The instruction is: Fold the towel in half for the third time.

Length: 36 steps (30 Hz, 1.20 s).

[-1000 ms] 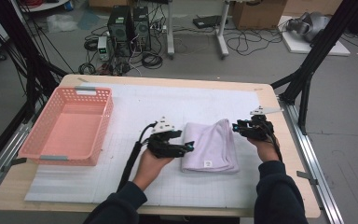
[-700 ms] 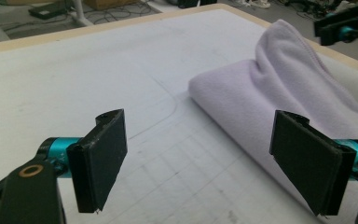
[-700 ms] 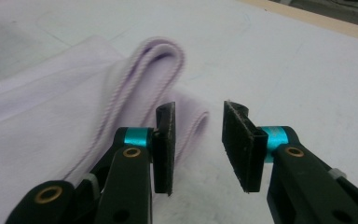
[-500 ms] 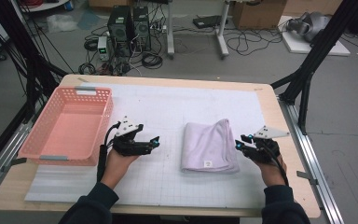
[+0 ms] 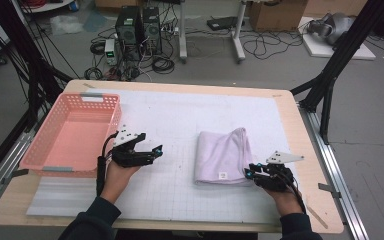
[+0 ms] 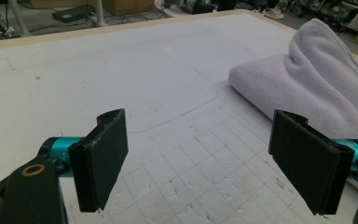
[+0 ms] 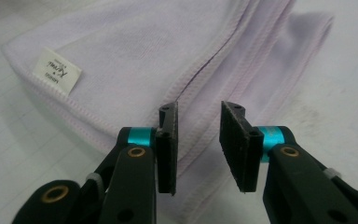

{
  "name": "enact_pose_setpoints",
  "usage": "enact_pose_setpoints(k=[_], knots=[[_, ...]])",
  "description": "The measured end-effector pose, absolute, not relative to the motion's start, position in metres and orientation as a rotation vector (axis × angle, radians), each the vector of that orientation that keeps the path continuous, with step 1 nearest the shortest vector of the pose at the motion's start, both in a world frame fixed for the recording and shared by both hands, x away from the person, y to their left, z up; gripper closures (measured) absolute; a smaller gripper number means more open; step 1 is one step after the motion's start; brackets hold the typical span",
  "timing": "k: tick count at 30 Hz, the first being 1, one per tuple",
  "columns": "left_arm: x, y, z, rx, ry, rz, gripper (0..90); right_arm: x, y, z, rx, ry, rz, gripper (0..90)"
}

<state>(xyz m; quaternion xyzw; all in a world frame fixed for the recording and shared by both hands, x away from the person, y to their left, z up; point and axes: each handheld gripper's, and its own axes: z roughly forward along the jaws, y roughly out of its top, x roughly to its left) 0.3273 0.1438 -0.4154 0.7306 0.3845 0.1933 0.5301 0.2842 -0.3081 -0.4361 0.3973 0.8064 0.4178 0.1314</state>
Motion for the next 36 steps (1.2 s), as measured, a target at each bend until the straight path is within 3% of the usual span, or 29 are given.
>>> enact_pose_setpoints(k=[5,18,21,24,28,31,32,33,36], knots=[[0.327,0.144,-0.417,1.763,0.927,0.431,20.4,0.284,-0.305,-0.442,1.172,2.399,1.236,85.4],[0.326,0.149,-0.425,1.759,0.96,0.438,23.1,0.27,-0.322,-0.416,1.205,2.354,1.115,87.4],[0.326,0.148,-0.426,1.766,0.96,0.438,23.1,0.27,-0.322,-0.421,1.238,2.363,1.106,82.8],[0.326,0.149,-0.425,1.762,0.963,0.44,23.1,0.269,-0.324,-0.412,1.217,2.26,1.225,68.1],[0.326,0.149,-0.426,1.764,0.964,0.441,23.1,0.268,-0.319,-0.407,1.187,2.238,1.302,65.7],[0.326,0.149,-0.426,1.769,0.963,0.443,23.1,0.274,-0.306,-0.423,1.217,2.307,1.25,63.8],[0.326,0.149,-0.426,1.766,0.962,0.443,23.1,0.276,-0.305,-0.426,1.223,2.325,1.241,66.7],[0.326,0.149,-0.426,1.763,0.965,0.443,23.1,0.276,-0.303,-0.428,1.218,2.346,1.224,76.3],[0.326,0.15,-0.426,1.76,0.965,0.444,23.1,0.275,-0.301,-0.425,1.183,2.357,1.21,83.4]])
